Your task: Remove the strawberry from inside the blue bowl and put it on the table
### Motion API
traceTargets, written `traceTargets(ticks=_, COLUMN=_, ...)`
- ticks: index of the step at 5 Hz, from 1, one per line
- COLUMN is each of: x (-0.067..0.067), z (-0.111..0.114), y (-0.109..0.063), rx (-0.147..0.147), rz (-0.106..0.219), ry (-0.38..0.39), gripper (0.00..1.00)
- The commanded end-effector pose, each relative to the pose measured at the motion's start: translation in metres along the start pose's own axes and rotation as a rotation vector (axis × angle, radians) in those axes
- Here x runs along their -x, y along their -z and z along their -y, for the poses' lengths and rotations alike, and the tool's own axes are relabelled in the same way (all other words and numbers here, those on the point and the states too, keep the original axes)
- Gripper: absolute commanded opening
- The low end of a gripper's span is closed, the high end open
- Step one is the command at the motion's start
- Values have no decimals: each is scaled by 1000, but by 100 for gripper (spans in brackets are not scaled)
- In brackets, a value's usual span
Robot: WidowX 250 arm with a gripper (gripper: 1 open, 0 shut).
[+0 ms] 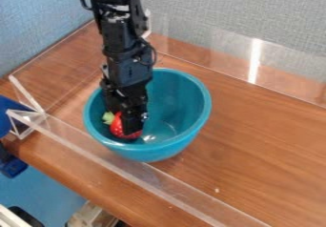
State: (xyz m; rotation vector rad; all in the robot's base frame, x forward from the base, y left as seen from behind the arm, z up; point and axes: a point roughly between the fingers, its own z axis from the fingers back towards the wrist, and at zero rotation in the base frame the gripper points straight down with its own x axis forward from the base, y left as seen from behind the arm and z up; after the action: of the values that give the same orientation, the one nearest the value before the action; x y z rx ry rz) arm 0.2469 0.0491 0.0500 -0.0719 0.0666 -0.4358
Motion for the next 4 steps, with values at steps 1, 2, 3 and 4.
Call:
traceTargets(ticks=1, x=-7, z=1, y=-6, rx=-24, rz=19, ry=23, gripper=0)
traceTargets(ticks=2, x=-8, z=3, y=-6, rx=-27, rz=18, ry=29, gripper=0)
traceTargets(ticks=3, x=-9, z=5, y=-6, rx=-30, rz=17, ry=36, gripper=0)
traceTargets(ticks=4, x=-9, z=5, y=-8, rx=-36, rz=15, ry=39, gripper=0)
